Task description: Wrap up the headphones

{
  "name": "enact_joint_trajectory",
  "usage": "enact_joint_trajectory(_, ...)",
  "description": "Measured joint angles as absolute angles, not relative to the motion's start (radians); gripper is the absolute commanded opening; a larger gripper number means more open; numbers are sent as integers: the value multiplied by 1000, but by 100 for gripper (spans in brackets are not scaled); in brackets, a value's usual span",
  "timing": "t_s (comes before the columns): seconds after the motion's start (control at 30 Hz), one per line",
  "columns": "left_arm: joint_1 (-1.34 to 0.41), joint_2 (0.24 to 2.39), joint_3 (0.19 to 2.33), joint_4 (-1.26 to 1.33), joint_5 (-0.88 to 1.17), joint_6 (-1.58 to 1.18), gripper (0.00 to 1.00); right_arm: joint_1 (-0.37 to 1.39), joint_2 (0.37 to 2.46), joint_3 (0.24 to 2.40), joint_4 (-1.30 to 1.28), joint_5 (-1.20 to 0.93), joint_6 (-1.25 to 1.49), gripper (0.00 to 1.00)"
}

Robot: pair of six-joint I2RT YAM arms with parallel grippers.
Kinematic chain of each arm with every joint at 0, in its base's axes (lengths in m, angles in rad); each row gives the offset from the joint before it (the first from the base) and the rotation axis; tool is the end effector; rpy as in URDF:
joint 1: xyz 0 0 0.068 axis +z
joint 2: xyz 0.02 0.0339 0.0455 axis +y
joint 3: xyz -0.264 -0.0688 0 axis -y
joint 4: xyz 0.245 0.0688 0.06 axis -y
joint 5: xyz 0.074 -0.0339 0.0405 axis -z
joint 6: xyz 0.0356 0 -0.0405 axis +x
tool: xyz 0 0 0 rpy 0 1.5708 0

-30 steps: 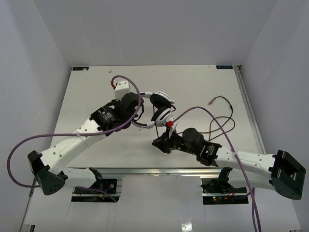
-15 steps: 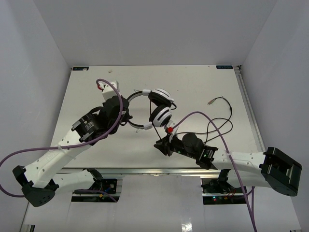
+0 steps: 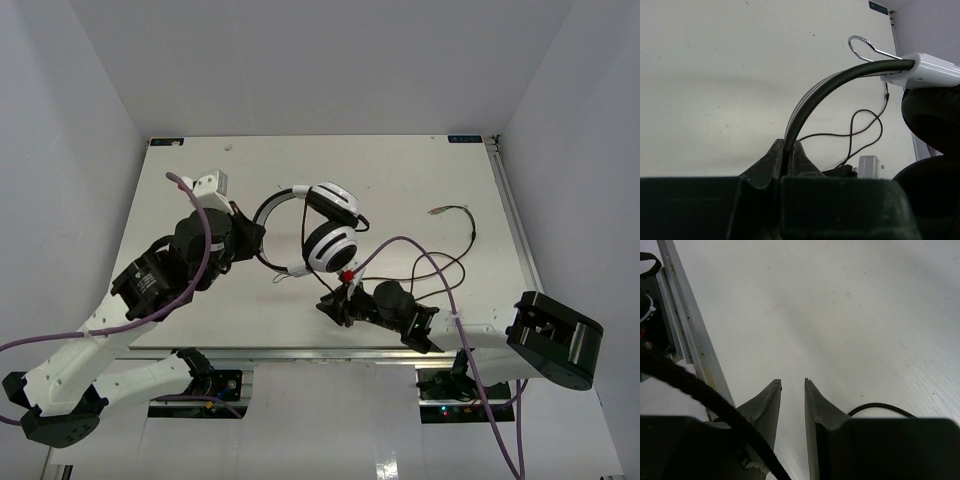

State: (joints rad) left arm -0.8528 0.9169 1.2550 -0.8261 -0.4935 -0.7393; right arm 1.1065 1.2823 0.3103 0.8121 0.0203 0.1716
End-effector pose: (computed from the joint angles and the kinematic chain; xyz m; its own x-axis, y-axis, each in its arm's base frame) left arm 0.1204 -0.1122 0.4115 -0.4894 -0.3418 -0.8023 0.0789 0.8989 -0.4310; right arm 0.1084 0.2149 0.1806 -0.2214 -0.0608 -0.9733 -0.8598 0.4831 0.1654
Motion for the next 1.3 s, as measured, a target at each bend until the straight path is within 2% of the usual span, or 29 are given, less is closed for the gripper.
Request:
enact_joint_trajectory(0.2, -853, 891, 1250, -793, -366, -686, 0, 1081, 1355, 310, 855, -10, 173, 31)
enact_joint_trajectory(0.43, -853, 903, 1287, -807, -201, -576, 0, 934, 1385, 310, 883, -112, 192, 8)
enact_joint_trajectory(0.57, -850, 929, 1312, -807, -70, -469, 0, 767, 1347, 315, 871, -204, 220, 8)
enact_joint_trajectory(0.7, -850, 985, 1314, -813, 32, -345, 0, 615, 1287, 386, 744, -291, 234, 8)
enact_joint_trajectory(0.87, -851, 1108, 1288, -833, -56, -240, 0, 514, 1187, 558, 480, -316, 235, 9)
enact_joint_trajectory(1.13, -856, 1314, 1265, -803, -255, -115, 0, 491, 1143, 880, 52, -326, 169, 10)
enact_joint_trajectory(1.3, -872, 1351, 1265, -786, -430, -86, 0, 490, 1151, 934, -86, -340, 137, 8)
